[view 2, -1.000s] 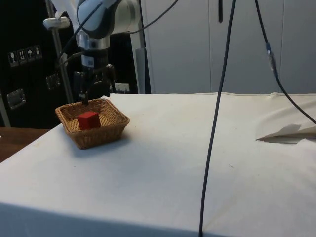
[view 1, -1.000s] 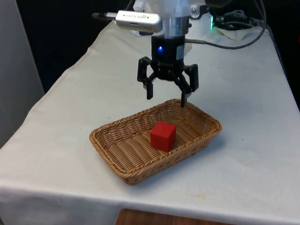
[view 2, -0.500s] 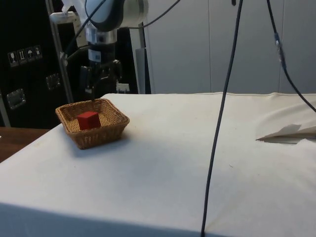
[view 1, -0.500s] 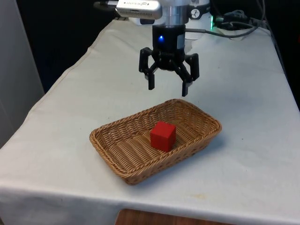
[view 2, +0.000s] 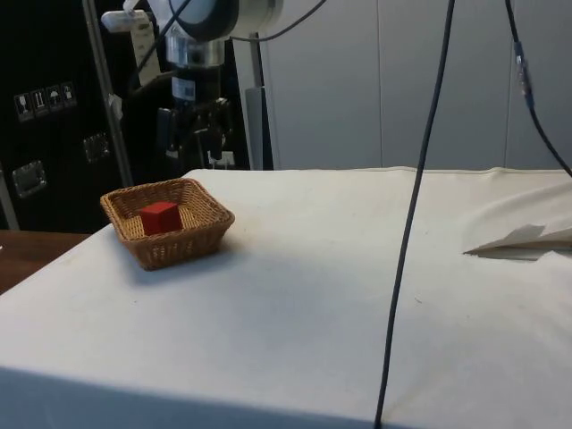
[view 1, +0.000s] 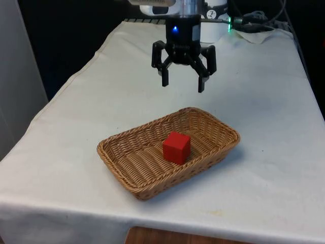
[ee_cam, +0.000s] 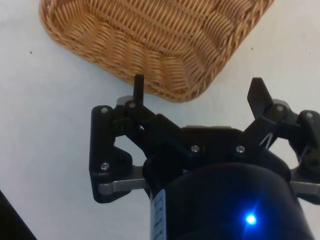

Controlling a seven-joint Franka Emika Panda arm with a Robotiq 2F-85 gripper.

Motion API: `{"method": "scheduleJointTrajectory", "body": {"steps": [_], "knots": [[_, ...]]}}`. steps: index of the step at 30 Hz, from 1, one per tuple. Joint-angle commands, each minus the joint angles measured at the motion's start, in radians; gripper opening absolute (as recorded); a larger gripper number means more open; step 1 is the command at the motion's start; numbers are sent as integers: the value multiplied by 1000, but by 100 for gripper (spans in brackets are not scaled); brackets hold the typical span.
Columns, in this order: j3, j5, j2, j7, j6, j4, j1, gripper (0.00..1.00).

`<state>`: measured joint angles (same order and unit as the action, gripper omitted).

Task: Pick up the cube and place it into the basket.

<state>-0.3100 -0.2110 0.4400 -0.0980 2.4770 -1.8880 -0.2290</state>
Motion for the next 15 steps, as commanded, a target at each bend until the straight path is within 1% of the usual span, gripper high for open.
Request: {"method": "scheduleJointTrajectory", "body": {"steps": [1, 3, 4, 5, 13, 14, 15], "knots": [[-4, 7, -16, -3, 7, -17, -5, 100], [-3, 11, -28, -2, 6, -28, -5, 100], [0, 5, -19, 0, 0, -18, 0, 100], [-3, 13, -33, -2, 5, -33, -5, 100], [-3, 31, -83, 0, 0, -76, -4, 100], [1, 23, -74, 3, -2, -68, 0, 100], [-3, 33, -89, 0, -1, -82, -5, 100]]}}
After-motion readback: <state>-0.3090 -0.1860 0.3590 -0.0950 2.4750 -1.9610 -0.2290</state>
